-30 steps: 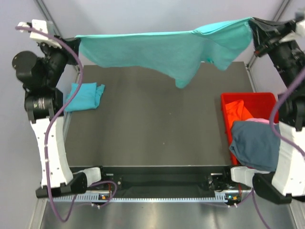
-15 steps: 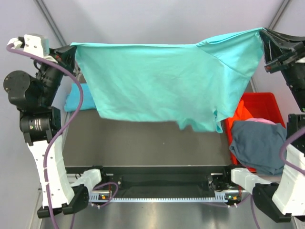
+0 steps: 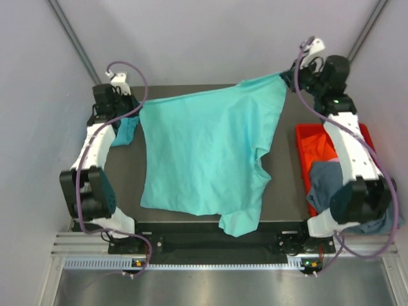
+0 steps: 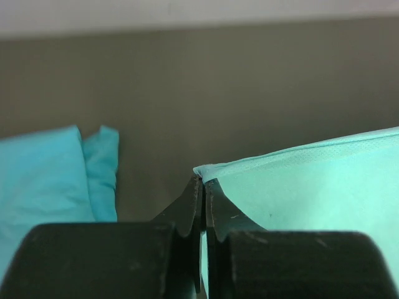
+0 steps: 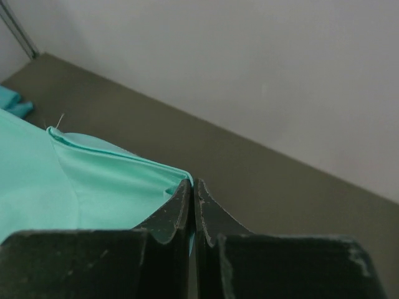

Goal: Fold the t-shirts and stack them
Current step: Flatten the tshirt out

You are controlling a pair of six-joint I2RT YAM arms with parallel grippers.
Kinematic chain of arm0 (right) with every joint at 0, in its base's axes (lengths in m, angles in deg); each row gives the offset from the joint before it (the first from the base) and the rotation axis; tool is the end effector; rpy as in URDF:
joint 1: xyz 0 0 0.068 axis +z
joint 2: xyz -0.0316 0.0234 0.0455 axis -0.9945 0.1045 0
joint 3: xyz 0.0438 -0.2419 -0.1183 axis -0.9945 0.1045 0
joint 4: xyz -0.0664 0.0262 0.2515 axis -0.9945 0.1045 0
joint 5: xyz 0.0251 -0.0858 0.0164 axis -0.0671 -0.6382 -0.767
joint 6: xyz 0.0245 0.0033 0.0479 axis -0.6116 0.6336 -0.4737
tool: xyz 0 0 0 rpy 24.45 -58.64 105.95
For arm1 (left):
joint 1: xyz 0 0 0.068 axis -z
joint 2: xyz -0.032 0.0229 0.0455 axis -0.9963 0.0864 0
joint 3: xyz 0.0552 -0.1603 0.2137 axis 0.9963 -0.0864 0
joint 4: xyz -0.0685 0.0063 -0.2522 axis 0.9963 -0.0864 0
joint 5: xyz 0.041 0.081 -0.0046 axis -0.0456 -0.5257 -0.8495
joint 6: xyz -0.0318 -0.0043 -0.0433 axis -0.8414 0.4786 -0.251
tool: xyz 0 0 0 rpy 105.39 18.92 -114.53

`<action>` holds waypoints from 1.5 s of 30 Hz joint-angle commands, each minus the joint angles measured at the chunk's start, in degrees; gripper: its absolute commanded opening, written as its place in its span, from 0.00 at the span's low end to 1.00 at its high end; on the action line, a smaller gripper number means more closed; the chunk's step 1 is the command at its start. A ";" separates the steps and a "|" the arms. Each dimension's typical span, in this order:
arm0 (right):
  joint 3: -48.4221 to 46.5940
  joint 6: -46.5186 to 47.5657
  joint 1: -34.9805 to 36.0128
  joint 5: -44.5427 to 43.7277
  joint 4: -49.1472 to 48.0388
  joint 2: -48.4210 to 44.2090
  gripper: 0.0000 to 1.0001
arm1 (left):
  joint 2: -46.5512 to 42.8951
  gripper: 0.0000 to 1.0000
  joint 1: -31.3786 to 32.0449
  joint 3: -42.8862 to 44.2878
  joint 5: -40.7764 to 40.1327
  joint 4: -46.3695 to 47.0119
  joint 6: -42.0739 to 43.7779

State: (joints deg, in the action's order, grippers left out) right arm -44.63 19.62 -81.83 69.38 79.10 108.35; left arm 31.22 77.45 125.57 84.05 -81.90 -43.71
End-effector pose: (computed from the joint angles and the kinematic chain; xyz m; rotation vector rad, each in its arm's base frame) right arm 0.3207 0.0282 0.4639 -0.4515 1.5607 0.3511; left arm 0.3493 0.0329 0.3606 0.1070 1.8913 -0.3064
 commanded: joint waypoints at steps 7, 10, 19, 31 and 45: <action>0.62 4.19 1.43 -6.57 -12.32 20.71 0.00 | 22.35 0.00 2.58 6.22 -5.49 11.56 4.74; -4.30 4.98 1.43 -9.11 -11.62 27.83 0.00 | 29.56 0.00 3.64 12.99 -6.37 10.95 5.45; -22.05 4.98 1.78 -13.51 -7.32 43.84 0.00 | 42.16 0.00 7.24 25.39 -11.64 10.94 3.44; -37.26 4.71 2.39 -15.18 -6.00 53.78 0.00 | 42.78 0.00 7.33 28.47 -18.68 10.94 4.04; -39.91 7.88 5.38 -20.90 -7.93 56.44 0.00 | 43.93 0.00 7.33 32.96 -21.23 10.51 8.35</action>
State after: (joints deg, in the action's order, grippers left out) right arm -82.40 25.87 -76.69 51.32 73.77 164.64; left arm 76.07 85.47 156.17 65.03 -73.88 -37.46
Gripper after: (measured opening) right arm 0.009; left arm 0.022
